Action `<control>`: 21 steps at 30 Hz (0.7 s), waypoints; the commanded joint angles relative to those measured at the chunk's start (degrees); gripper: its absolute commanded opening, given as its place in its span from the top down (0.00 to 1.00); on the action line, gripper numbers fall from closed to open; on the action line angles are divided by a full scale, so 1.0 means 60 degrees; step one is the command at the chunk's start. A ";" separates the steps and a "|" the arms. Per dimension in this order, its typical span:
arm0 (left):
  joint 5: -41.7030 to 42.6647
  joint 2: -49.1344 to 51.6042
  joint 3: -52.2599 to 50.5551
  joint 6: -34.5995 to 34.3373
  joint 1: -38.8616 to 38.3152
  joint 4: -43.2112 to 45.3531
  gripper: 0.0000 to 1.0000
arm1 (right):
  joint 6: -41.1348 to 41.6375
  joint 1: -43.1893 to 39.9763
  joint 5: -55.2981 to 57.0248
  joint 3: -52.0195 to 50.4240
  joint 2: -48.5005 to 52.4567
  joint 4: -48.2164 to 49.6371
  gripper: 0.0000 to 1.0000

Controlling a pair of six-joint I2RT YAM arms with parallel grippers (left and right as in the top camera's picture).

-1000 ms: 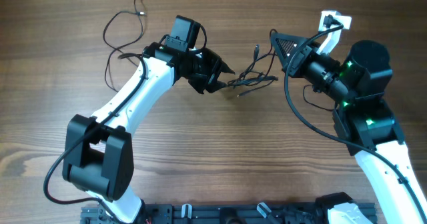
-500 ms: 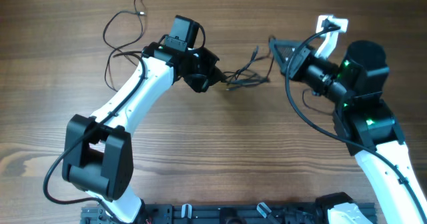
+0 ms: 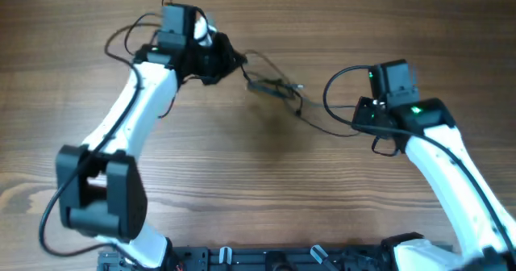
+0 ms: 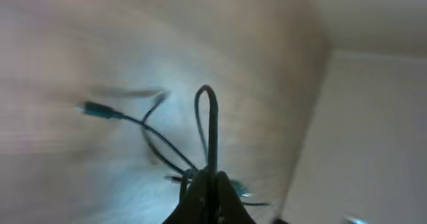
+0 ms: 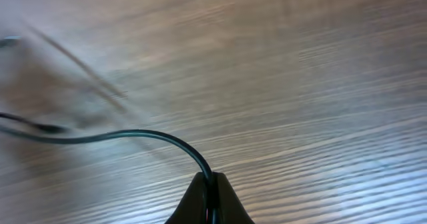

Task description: Untangle cables

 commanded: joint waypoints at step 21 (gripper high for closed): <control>-0.3850 -0.5187 0.0423 -0.0219 0.3391 -0.1071 0.96 | 0.0270 -0.2095 0.1738 0.0029 0.1920 0.0616 0.94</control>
